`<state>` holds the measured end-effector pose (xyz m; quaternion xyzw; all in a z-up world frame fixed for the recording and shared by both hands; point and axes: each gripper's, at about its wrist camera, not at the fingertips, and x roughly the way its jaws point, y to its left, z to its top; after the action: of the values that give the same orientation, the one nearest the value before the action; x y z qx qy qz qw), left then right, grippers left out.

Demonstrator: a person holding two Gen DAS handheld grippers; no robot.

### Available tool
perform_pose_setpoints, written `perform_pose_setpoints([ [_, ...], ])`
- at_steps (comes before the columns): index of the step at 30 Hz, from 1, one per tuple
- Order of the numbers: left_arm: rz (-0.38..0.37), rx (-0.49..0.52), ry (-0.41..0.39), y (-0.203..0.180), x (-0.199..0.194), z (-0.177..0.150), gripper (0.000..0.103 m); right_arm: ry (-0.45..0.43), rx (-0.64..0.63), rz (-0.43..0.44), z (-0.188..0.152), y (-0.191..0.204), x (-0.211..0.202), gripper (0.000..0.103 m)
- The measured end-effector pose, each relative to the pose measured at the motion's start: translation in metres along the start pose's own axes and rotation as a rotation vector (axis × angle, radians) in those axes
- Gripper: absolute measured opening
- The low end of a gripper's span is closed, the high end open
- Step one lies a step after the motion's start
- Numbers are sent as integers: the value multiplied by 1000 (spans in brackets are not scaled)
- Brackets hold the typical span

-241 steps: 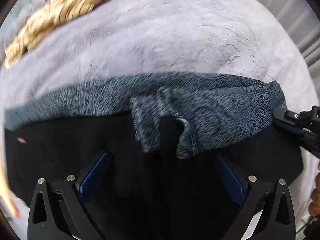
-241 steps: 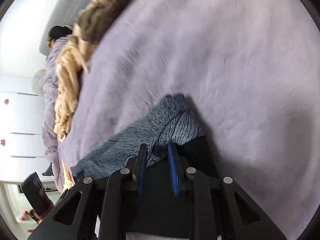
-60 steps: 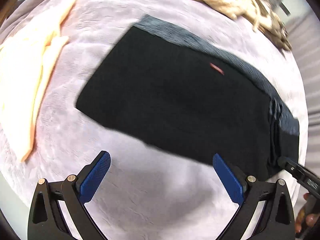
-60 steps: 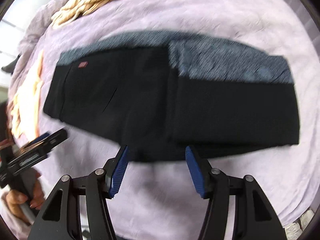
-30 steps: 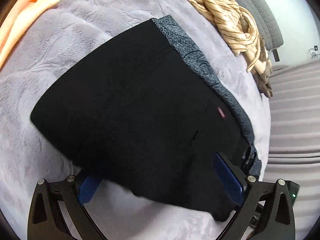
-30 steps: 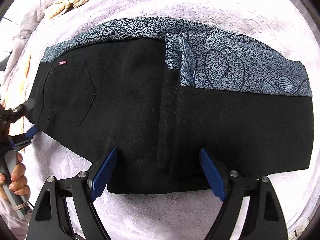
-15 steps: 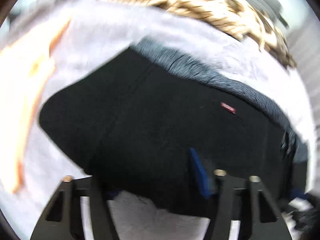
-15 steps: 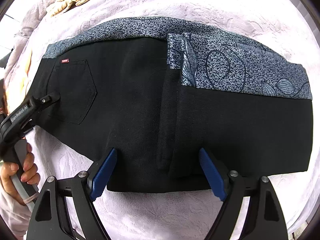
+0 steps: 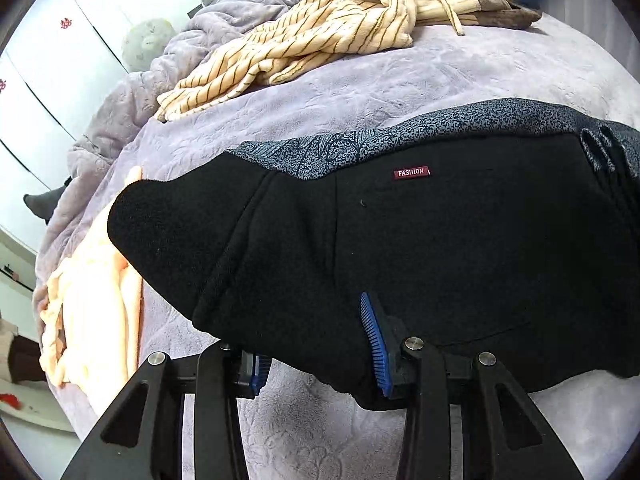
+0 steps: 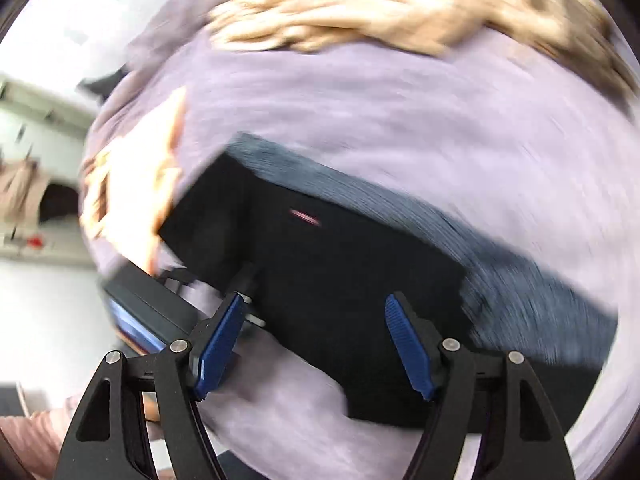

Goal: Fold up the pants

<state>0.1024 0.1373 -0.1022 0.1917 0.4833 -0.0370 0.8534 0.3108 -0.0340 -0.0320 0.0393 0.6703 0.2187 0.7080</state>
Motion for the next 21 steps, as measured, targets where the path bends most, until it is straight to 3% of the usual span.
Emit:
perform_pose_setpoints([
  [3,45,50,-23,-9,-2,-2,42,70,-61,20,41,37,20,77],
  [7,69,72,-41,-14,-5,-5,42,224,-112,19,65,83,67,77],
  [10,68,63,-42,-13,-5,-4,42,353,-138,-39,64,96,114,77],
  [14,68,63,-36,-15,-4,-2,42,421,-105,-106,64,89,150,75],
  [15,73,65,-44,-17,-7,-2,42,413,-87,-85,64,84,151,42],
  [16,77,72,-57,-18,-11,-1,42,392,-67,-46,64,80,148,17],
  [21,53,87,-128,-27,-45,11,42,278,-45,43,49,61,106,17],
])
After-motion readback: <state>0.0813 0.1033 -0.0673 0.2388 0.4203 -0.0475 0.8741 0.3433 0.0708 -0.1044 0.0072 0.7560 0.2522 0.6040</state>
